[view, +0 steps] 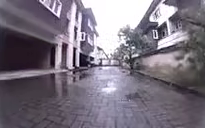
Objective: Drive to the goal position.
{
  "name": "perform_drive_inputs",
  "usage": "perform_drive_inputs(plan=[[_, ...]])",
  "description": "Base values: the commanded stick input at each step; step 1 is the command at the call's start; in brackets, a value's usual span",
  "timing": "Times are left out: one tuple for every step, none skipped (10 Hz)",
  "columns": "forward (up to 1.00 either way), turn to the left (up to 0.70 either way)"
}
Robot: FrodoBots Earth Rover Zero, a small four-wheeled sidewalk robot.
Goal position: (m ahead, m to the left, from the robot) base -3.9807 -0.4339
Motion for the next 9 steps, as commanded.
perform_drive_inputs(plan=[[0.7,0.0],[0.7,0.0],[0.7,0.0],[0.7,0.0],[0.7,0.0],[0.7,0.0],[0.7,0.0],[0.7,0.0],[0.7,0.0]])
